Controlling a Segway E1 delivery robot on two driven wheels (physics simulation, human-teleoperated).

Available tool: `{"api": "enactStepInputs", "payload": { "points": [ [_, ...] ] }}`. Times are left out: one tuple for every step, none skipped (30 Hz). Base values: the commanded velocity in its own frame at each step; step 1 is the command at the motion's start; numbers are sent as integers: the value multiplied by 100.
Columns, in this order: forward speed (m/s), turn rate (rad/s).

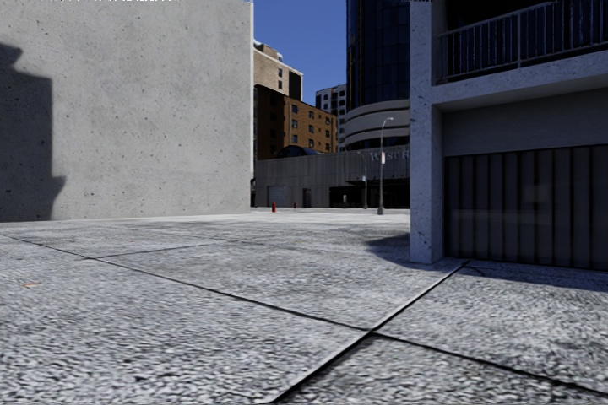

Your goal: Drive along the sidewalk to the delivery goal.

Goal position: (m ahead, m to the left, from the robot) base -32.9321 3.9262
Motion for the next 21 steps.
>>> {"api": "enactStepInputs", "payload": {
  "points": [
    [98, 40],
    [99, 40],
    [100, 40],
    [100, 40],
    [105, 40],
    [105, 40],
    [105, 40],
    [106, 40],
    [107, 40],
    [107, 40],
    [109, 40],
    [109, 40],
    [109, 40],
    [109, 40],
    [109, 41],
    [109, 44],
    [109, 44],
    [110, 46],
    [110, 47],
    [110, 47],
    [110, 47]
  ]
}}
